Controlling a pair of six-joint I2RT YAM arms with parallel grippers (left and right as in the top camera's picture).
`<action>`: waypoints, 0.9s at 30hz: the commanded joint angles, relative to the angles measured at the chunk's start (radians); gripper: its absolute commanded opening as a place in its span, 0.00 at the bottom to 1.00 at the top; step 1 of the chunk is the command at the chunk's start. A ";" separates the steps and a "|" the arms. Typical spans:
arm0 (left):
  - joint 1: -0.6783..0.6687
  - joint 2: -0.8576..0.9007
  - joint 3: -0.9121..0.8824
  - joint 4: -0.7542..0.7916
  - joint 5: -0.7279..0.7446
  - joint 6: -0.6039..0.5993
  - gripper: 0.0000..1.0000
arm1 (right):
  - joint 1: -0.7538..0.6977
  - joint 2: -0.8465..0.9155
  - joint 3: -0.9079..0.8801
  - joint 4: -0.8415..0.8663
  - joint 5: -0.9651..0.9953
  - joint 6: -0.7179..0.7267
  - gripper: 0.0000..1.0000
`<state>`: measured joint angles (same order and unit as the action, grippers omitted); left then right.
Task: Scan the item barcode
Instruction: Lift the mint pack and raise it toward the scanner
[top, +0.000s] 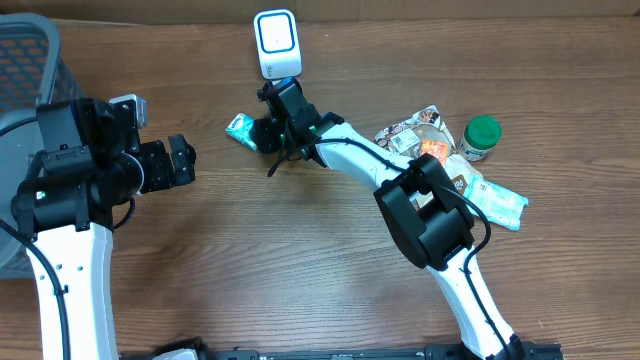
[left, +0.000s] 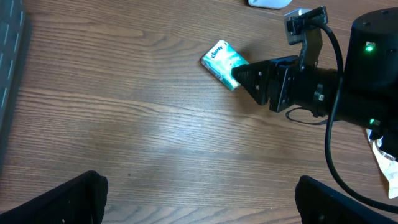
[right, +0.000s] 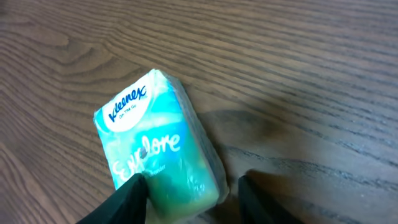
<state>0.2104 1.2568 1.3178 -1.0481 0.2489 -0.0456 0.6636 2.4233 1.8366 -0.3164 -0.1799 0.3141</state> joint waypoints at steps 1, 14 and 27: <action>0.005 0.000 0.013 0.001 -0.005 0.008 0.99 | 0.013 0.029 0.032 -0.008 -0.051 0.000 0.41; 0.005 0.000 0.013 0.001 -0.005 0.008 1.00 | 0.020 0.037 0.032 -0.011 -0.144 0.057 0.04; 0.005 0.000 0.013 0.001 -0.005 0.008 1.00 | -0.227 -0.253 0.033 -0.356 -0.777 0.161 0.04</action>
<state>0.2104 1.2568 1.3178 -1.0481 0.2489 -0.0456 0.5186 2.3337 1.8496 -0.6117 -0.7254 0.4397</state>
